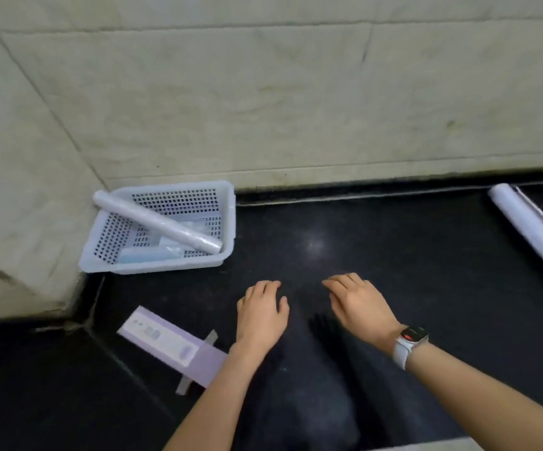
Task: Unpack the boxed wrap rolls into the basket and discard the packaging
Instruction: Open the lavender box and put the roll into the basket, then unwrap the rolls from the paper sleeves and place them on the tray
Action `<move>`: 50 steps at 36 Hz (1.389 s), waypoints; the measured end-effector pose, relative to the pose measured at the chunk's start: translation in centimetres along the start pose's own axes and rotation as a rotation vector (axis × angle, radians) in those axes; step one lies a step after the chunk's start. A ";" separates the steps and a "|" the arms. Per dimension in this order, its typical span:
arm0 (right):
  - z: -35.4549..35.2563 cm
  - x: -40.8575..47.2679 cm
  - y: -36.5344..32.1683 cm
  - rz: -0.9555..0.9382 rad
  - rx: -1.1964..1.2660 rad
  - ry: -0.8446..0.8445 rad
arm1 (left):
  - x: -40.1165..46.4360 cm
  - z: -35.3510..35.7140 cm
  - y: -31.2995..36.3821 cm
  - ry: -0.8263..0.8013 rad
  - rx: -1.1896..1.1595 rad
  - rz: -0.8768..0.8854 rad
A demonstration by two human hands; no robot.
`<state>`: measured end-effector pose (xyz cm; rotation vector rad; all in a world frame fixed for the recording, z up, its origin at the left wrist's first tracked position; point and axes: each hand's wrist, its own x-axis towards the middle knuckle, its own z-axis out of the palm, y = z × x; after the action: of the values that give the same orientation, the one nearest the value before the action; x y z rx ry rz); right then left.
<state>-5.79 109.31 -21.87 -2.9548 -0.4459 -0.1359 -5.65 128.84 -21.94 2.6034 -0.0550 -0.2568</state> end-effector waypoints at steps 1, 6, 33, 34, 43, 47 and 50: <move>-0.4 -1.8 1.7 0.054 0.001 0.003 | -0.2 1.0 1.8 -0.026 0.011 0.036; -2.6 -11.1 10.3 0.310 0.007 0.038 | -1.4 6.8 12.0 -0.144 0.046 0.215; -9.2 -30.5 49.3 0.801 0.245 -0.040 | 6.3 31.6 54.3 -0.263 -0.196 0.084; -9.0 -29.9 50.7 0.796 0.239 -0.049 | 7.5 32.3 54.9 -0.252 -0.232 0.015; -7.6 -25.1 58.9 0.685 0.269 -0.270 | 13.4 37.0 57.6 -0.130 -0.405 -0.328; -7.2 -23.7 60.5 0.628 0.359 -0.303 | 13.4 37.5 57.4 -0.105 -0.478 -0.369; -7.6 -22.2 61.1 0.625 0.540 -0.228 | 13.0 37.4 56.8 -0.097 -0.516 -0.375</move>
<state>-9.14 44.07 -25.11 -2.4310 0.3756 0.3397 0.47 60.05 -27.30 2.0685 0.4154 -0.4626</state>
